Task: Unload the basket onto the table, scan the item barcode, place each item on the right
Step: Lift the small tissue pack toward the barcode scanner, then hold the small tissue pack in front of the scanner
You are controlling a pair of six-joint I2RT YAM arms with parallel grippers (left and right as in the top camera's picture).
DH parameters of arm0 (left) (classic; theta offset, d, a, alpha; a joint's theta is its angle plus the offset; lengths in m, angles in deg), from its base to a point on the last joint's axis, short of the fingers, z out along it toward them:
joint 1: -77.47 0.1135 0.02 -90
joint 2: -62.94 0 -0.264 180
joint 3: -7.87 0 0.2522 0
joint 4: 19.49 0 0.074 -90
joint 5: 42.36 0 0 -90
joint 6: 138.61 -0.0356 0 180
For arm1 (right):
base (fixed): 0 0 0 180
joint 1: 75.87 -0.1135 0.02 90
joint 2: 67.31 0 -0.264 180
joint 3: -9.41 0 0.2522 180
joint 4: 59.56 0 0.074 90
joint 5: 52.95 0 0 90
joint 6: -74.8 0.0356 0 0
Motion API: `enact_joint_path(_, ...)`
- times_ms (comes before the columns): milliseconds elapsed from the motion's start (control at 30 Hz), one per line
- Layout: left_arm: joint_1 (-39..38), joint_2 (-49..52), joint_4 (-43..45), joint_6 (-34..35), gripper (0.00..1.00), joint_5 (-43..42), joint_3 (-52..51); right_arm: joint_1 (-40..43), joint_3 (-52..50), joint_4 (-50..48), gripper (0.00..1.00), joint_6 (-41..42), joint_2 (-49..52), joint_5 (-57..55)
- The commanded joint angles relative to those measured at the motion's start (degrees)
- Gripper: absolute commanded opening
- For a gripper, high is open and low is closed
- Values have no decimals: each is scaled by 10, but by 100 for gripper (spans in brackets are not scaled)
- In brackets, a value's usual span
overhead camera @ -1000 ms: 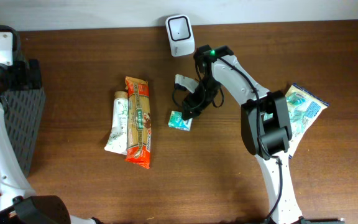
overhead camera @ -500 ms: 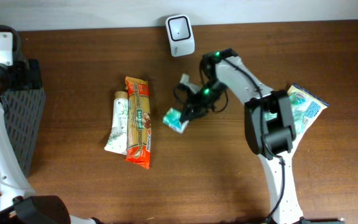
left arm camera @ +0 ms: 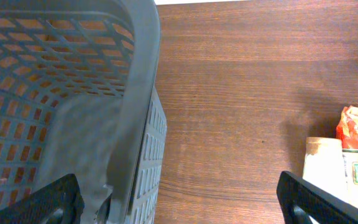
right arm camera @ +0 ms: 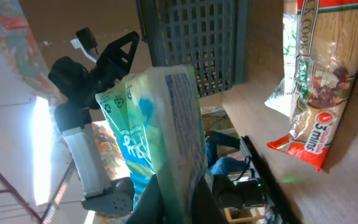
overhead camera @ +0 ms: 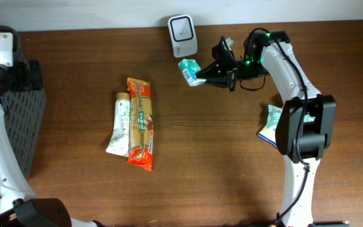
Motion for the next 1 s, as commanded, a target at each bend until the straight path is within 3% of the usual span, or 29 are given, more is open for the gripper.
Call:
enact_joint_path(0, 4, 0, 0, -9, 99, -4, 2, 0, 9, 3, 4, 10, -13, 20)
enact_joint_path(333, 4, 0, 0, -9, 99, -4, 2, 0, 9, 7, 4, -20, -16, 17)
enact_joint_path(433, 4, 0, 0, -9, 99, -4, 2, -16, 10, 9, 4, -22, -21, -99)
enact_joint_path(567, 4, 0, 0, -9, 99, -4, 2, -62, 20, 3, 4, -13, -21, -326)
enact_joint_path(600, 4, 0, 0, -9, 99, -4, 2, -78, 36, 4, 4, 23, -21, -404)
enact_joint_path(667, 4, 0, 0, -9, 99, -4, 2, -108, 91, 21, 4, 68, -21, -537)
enact_joint_path(800, 4, 0, 0, -9, 99, -4, 2, -175, 309, 60, 4, 136, -21, -838)
enact_joint_path(867, 4, 0, 0, -9, 99, -4, 2, -208, 367, 17, 4, 146, -21, -999)
enact_joint_path(967, 4, 0, 0, -9, 99, -4, 2, -243, 360, -120, 4, 116, -11, -1167)
